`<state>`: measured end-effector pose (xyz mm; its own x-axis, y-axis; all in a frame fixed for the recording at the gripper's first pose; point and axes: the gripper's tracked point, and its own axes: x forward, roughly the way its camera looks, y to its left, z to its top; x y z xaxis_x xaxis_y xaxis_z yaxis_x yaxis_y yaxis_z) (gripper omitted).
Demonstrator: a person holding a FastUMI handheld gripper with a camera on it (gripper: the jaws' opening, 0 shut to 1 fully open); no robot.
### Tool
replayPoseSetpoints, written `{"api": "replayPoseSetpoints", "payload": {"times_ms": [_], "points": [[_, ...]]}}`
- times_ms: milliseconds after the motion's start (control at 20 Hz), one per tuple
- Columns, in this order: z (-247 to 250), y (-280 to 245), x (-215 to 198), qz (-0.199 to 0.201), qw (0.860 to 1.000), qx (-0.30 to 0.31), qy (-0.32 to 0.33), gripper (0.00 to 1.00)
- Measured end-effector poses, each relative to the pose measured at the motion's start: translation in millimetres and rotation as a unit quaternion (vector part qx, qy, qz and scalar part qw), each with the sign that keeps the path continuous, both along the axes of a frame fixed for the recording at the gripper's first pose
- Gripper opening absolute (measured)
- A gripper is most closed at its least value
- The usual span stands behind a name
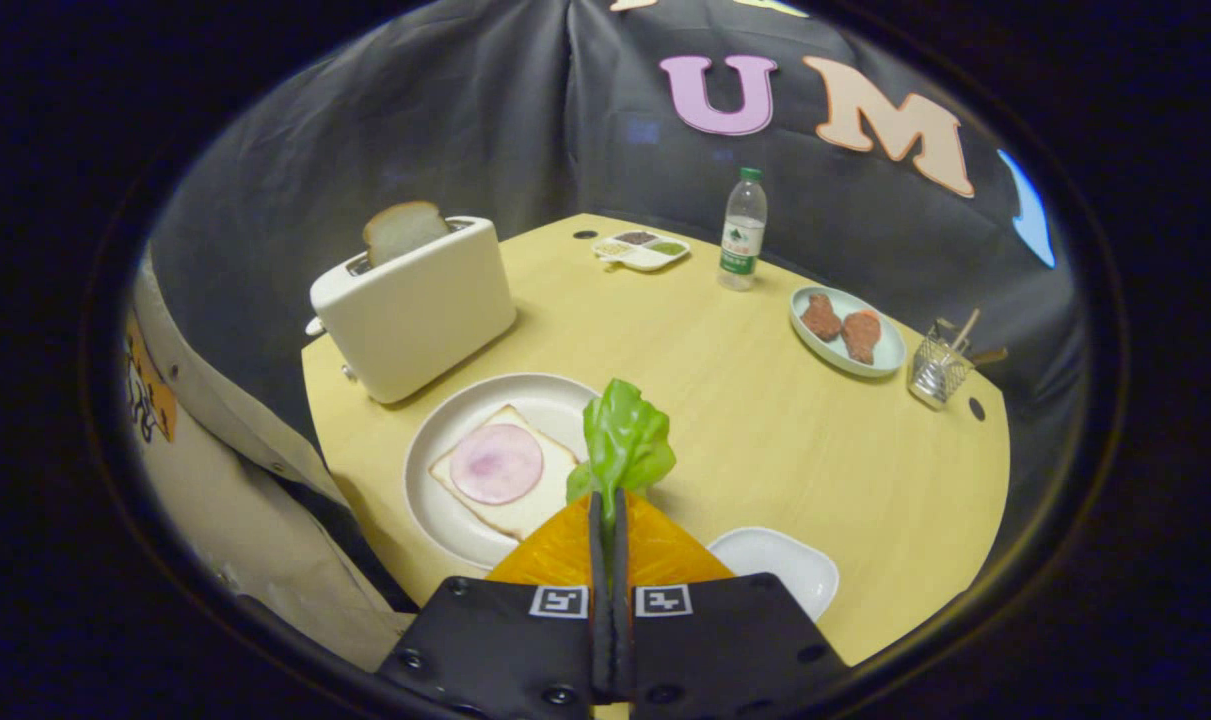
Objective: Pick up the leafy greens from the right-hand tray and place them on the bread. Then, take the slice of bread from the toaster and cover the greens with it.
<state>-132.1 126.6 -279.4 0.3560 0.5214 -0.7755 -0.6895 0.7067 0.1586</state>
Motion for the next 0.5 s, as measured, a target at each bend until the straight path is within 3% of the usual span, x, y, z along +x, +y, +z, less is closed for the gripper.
{"api": "replayPoseSetpoints", "payload": {"times_ms": [500], "points": [[-7,77,-27,0.073,0.997,0.012,0.029,0.03]]}}
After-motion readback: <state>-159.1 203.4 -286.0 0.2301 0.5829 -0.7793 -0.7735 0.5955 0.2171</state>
